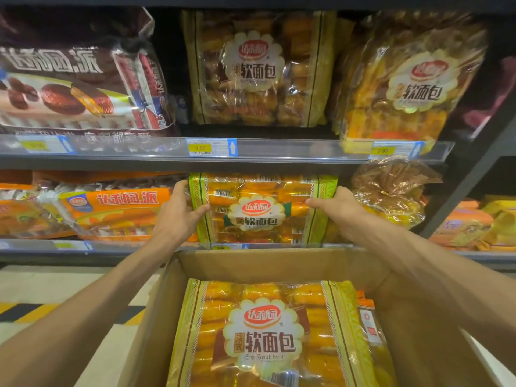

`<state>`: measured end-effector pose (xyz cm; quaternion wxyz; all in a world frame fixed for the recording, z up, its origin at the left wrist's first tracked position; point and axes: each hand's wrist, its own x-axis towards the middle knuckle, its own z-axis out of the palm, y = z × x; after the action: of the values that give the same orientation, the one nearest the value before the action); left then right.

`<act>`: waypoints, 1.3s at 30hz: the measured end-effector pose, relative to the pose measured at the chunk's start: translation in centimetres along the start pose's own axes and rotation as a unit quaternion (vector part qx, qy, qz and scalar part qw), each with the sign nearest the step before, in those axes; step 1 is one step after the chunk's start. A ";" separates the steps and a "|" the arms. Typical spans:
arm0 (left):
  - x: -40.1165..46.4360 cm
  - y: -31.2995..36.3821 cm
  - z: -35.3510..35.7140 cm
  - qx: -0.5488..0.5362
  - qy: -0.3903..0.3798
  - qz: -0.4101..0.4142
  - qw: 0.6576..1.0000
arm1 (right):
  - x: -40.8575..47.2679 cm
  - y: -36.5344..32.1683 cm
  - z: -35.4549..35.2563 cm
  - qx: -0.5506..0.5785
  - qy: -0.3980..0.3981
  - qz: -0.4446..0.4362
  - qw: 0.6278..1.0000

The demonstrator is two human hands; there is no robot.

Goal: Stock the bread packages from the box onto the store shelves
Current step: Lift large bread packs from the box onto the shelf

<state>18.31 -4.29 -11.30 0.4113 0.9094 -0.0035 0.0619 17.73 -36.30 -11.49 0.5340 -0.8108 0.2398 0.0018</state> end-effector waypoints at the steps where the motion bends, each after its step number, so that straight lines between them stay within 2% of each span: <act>1: -0.4 0.3 -0.5 -0.003 -0.003 0.001 1.000 | -0.6 -0.5 -0.3 -0.015 0.008 -0.006 1.000; 6: -4.1 1.3 -2.9 0.030 0.016 0.036 0.999 | -5.7 -2.4 -2.4 -0.110 0.027 -0.086 0.990; 9: -7.4 1.7 -3.7 0.041 0.027 0.096 0.994 | -9.1 -2.0 -3.5 -0.173 0.006 -0.165 0.971; 13: -11.8 1.7 -4.3 0.130 -0.003 0.171 0.977 | -13.2 -0.4 -4.5 -0.264 -0.017 -0.283 0.922; 17: -14.6 1.3 -3.5 0.285 -0.060 0.241 0.925 | -15.7 1.8 -4.6 -0.381 -0.066 -0.371 0.844; 21: -17.3 0.6 -2.4 0.388 -0.124 0.246 0.880 | -16.9 4.9 -4.4 -0.479 -0.114 -0.396 0.775; 23: -18.6 0.3 -1.9 0.414 -0.149 0.247 0.863 | -17.5 6.1 -4.5 -0.512 -0.140 -0.375 0.760; 25: -19.8 -0.3 -1.4 0.454 -0.159 0.238 0.844 | -18.2 7.3 -4.6 -0.523 -0.158 -0.342 0.764; 27: -20.7 -0.4 -1.1 0.475 -0.169 0.194 0.842 | -18.9 8.4 -4.8 -0.516 -0.168 -0.301 0.784; 29: -21.3 0.1 -1.1 0.497 -0.167 0.143 0.839 | -19.4 9.2 -5.0 -0.482 -0.171 -0.239 0.826; 31: -21.4 0.6 -0.9 0.530 -0.174 0.119 0.822 | -19.3 10.2 -5.0 -0.423 -0.169 -0.160 0.876; 33: -21.1 1.3 -0.5 0.534 -0.191 0.091 0.819 | -18.2 11.3 -5.1 -0.366 -0.189 -0.079 0.908; 37: -20.2 2.4 0.3 0.545 -0.212 0.030 0.811 | -16.1 13.4 -4.8 -0.247 -0.273 0.024 0.930; 39: -19.8 2.9 0.5 0.524 -0.226 -0.003 0.821 | -16.0 13.5 -4.6 -0.218 -0.285 0.056 0.932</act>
<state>-1.40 -7.45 -11.75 -0.1395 0.9762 -0.0608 -0.1546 -2.87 -38.33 -17.05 0.3892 -0.8579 0.1158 0.3150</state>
